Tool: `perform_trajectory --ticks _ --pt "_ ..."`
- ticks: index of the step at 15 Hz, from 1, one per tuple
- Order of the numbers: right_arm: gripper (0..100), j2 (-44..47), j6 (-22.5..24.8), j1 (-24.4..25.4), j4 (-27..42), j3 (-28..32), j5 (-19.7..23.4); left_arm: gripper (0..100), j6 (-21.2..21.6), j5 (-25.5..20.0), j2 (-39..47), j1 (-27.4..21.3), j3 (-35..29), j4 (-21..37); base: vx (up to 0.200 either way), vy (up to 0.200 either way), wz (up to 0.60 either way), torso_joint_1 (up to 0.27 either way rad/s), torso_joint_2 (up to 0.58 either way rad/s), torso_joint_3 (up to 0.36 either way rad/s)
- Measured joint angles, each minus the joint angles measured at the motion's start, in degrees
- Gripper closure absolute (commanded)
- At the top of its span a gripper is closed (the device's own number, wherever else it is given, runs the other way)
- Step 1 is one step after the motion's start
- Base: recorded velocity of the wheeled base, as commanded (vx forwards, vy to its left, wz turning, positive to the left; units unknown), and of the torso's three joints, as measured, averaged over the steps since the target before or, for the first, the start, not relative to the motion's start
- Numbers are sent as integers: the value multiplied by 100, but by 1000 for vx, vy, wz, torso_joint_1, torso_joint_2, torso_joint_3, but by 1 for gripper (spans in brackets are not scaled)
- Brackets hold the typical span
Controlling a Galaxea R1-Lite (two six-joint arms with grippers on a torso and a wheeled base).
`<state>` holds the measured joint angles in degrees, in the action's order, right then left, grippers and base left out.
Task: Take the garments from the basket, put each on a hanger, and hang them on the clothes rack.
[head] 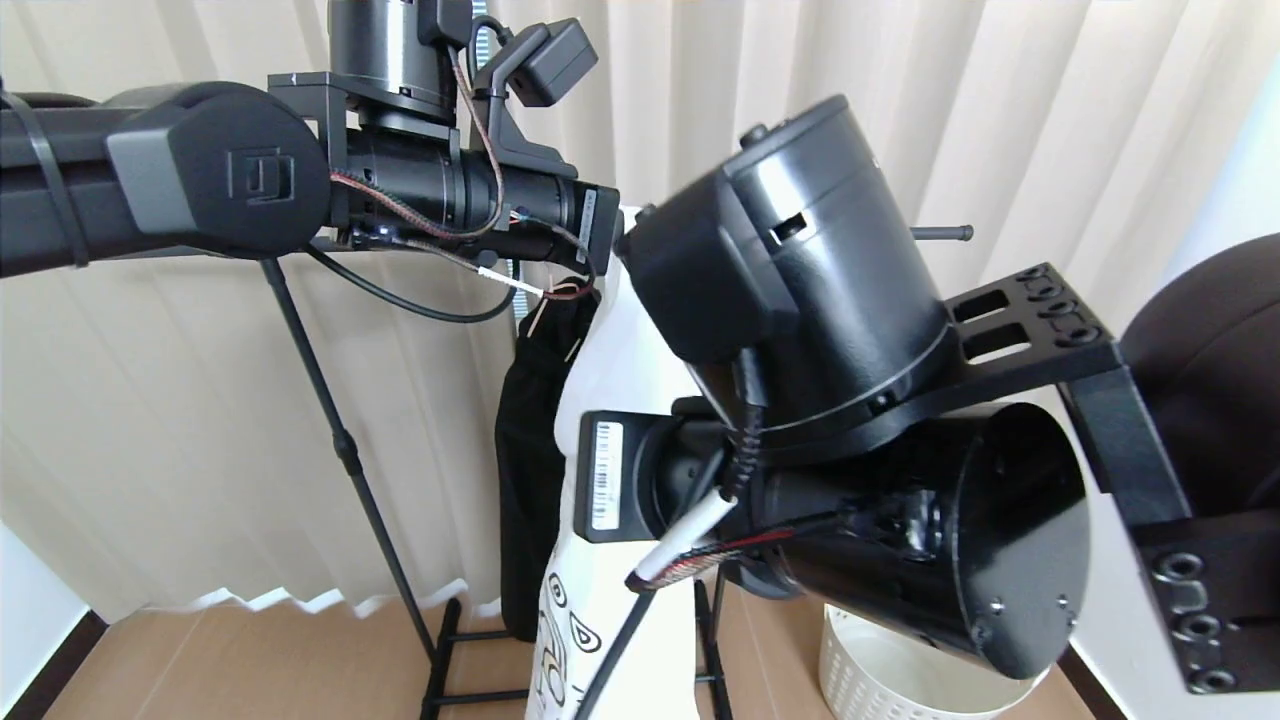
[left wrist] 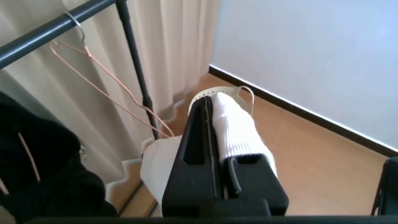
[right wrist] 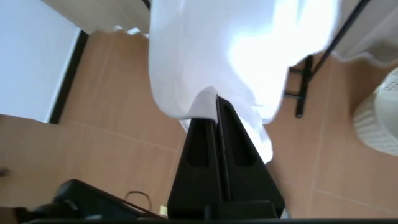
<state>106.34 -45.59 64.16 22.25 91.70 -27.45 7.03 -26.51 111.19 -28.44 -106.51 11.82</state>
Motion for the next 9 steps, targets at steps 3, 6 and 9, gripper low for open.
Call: perform_trajectory --ticks 3,6,9 --pt "100 227 -255 22 -651 160 -2 100 -12 -28 17 -66 -10 2 0 0 0 0 0 0" --pt "100 232 -235 -51 -630 171 -38 100 -145 -9 24 -79 -2 5 0 0 0 0 0 0" --pt "100 121 244 -230 -228 41 -44 100 -165 224 16 -22 12 60 0 0 0 0 0 0"
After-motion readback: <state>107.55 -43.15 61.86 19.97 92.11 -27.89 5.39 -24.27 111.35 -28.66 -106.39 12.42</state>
